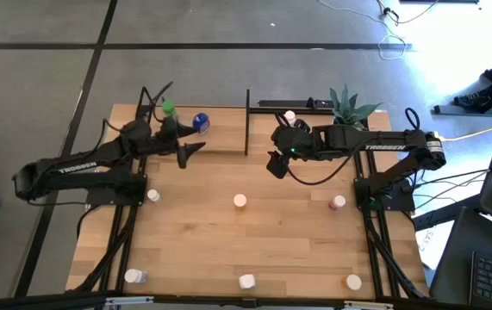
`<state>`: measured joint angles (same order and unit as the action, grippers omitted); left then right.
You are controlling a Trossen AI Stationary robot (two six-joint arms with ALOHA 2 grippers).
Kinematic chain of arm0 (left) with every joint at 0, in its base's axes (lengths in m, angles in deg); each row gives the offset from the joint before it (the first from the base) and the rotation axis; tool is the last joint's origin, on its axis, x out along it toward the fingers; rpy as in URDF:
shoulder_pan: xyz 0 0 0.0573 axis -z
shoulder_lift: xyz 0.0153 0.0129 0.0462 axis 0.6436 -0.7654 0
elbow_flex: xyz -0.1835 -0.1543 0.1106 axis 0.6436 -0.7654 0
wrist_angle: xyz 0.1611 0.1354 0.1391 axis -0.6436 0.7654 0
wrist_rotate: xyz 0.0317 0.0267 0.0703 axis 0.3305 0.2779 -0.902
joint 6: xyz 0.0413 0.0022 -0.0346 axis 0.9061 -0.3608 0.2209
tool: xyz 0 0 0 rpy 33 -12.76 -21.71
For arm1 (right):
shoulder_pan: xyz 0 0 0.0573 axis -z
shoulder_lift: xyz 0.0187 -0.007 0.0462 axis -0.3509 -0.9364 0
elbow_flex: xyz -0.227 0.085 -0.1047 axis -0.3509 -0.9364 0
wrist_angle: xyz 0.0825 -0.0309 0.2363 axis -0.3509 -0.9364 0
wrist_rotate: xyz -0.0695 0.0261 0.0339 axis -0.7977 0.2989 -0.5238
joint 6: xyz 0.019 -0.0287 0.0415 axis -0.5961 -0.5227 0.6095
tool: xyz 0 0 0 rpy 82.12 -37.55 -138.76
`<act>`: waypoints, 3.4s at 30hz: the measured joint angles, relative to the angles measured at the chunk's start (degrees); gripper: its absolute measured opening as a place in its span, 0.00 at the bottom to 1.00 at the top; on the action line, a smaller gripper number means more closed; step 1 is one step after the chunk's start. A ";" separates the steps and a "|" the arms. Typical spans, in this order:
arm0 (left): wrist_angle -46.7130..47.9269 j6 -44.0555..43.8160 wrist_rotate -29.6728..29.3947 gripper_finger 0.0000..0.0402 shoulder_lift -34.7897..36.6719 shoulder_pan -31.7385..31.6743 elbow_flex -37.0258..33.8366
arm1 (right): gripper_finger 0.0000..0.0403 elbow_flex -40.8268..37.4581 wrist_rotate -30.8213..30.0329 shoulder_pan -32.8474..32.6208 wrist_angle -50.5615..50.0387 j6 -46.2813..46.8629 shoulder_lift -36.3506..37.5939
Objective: Pick and place medicine bottles onto shelf by color
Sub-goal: Put the blue pill bottle on the shelf
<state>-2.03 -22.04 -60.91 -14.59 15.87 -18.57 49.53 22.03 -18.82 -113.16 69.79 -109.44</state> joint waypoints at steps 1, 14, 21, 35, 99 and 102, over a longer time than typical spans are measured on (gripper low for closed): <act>0.81 -0.03 -2.11 0.71 -0.42 0.49 0.00 | 0.61 0.00 0.00 -0.01 -0.01 0.00 0.00; 8.37 -0.08 -9.34 0.48 -9.11 1.68 -0.02 | 0.61 0.00 0.00 -0.02 0.00 0.00 0.00; 8.35 2.68 -13.77 0.27 -14.07 1.68 -0.02 | 0.61 0.00 0.00 0.00 0.00 0.00 0.00; 4.29 1.54 -20.69 0.00 -23.90 0.94 -0.02 | 0.61 0.00 -2.36 0.22 1.76 -2.07 0.00; 7.48 4.47 -22.33 0.00 -37.14 -11.59 11.39 | 0.61 0.00 -3.59 1.55 7.31 -6.25 0.00; 7.10 4.47 -21.53 0.00 -37.14 -11.98 11.39 | 0.61 0.00 -3.58 1.55 7.32 -6.25 0.00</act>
<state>5.06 -17.57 -82.44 -51.73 3.90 -7.18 49.53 18.44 -17.27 -105.84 63.54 -109.44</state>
